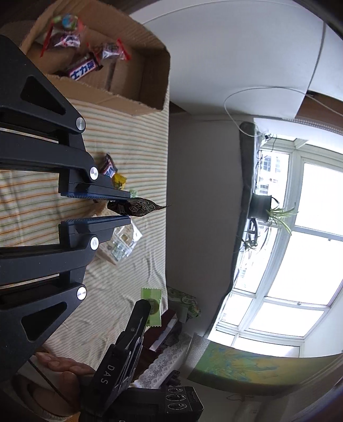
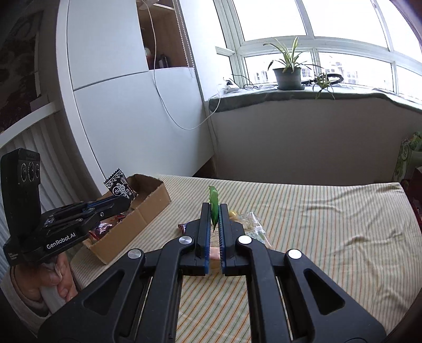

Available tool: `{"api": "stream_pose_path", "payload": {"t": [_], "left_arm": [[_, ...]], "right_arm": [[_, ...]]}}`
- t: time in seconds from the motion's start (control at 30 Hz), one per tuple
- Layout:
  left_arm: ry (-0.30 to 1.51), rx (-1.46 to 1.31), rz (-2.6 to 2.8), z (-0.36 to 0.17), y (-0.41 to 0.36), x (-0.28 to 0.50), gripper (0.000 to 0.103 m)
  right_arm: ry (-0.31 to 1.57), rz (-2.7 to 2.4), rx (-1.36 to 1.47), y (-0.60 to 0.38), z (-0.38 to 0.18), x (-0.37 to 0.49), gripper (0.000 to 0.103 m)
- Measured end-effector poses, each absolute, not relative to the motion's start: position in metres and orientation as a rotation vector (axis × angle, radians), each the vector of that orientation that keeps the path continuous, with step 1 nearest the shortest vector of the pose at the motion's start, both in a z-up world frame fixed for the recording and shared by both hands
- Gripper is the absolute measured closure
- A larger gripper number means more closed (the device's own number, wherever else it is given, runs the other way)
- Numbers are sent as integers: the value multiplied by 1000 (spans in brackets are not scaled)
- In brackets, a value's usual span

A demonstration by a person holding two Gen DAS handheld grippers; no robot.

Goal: Organize snacks
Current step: 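Carry the black candy and green packet into the box and release both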

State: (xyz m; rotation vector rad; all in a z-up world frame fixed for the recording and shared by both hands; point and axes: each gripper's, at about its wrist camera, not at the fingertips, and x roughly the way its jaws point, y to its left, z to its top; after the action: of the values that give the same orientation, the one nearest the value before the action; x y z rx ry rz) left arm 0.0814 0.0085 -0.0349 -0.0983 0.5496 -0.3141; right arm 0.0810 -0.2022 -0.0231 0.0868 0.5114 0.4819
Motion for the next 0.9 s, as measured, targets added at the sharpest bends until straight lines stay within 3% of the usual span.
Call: {"api": "stream_pose_path", "payload": {"t": [0.27, 0.9], "left_arm": [[449, -132, -312, -6, 47, 53, 93], [488, -277, -45, -42, 200, 15, 93]], "right_arm": [[479, 487, 14, -160, 5, 53, 98], [588, 817, -113, 37, -36, 66, 98]]}}
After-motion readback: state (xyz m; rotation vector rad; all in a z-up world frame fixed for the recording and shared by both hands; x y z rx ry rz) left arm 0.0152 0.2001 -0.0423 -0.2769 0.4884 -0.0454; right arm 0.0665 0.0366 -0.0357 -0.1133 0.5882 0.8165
